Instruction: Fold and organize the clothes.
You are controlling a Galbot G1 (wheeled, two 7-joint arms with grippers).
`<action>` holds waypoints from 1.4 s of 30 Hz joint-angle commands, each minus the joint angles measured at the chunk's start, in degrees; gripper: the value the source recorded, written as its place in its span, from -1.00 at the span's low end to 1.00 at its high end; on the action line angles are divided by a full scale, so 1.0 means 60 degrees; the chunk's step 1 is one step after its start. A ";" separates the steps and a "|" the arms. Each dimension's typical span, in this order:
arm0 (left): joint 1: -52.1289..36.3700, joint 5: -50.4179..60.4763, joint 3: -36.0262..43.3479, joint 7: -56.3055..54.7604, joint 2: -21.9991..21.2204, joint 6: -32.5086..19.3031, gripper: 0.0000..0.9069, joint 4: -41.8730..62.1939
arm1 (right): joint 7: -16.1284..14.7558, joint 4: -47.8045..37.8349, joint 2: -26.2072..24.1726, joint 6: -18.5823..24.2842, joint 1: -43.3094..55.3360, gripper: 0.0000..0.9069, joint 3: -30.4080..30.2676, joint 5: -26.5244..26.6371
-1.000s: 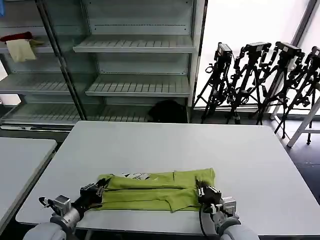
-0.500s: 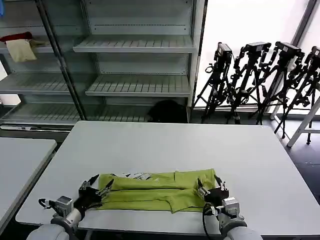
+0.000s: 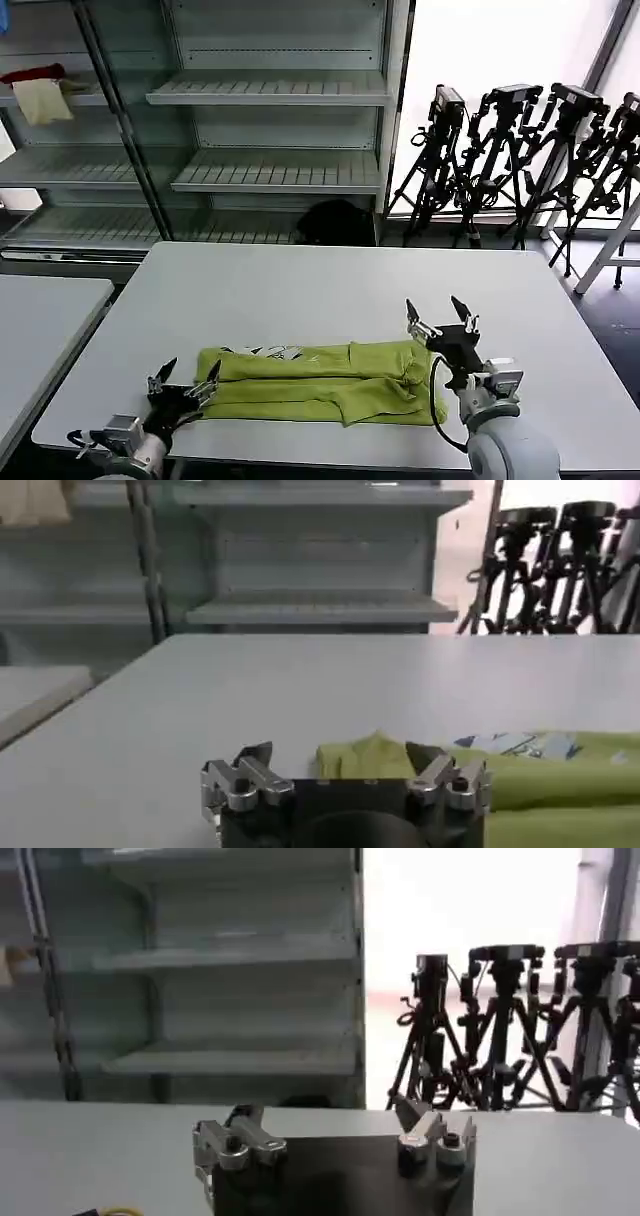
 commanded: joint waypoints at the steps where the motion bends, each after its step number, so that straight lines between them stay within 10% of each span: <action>1: 0.0244 0.0112 0.0234 -0.0616 -0.0566 -0.0287 0.96 0.0336 | 0.0005 0.0004 0.0032 0.0154 0.0490 1.00 0.0230 0.0502; 5: 0.0222 0.0108 0.0293 -0.0581 -0.0604 -0.0039 0.62 0.0343 | 0.0019 -0.0083 -0.0020 0.0162 0.0540 1.00 0.0334 0.0510; 9: 0.0200 -0.0123 0.0343 -0.0569 -0.0668 0.0245 -0.96 0.0330 | 0.0039 -0.0121 -0.0058 0.0158 0.0580 1.00 0.0400 0.0506; 32: -0.0192 0.0698 -0.0017 -0.0254 -0.0509 0.0160 -1.00 -0.0125 | 0.0186 -0.0284 -0.0162 0.0128 0.0604 1.00 0.0578 0.0308; 42: -0.1225 0.2762 -0.4194 0.2061 0.2387 -0.0390 -1.00 0.0641 | 0.0165 -0.0746 -0.0457 0.0210 0.0543 1.00 0.0859 0.0446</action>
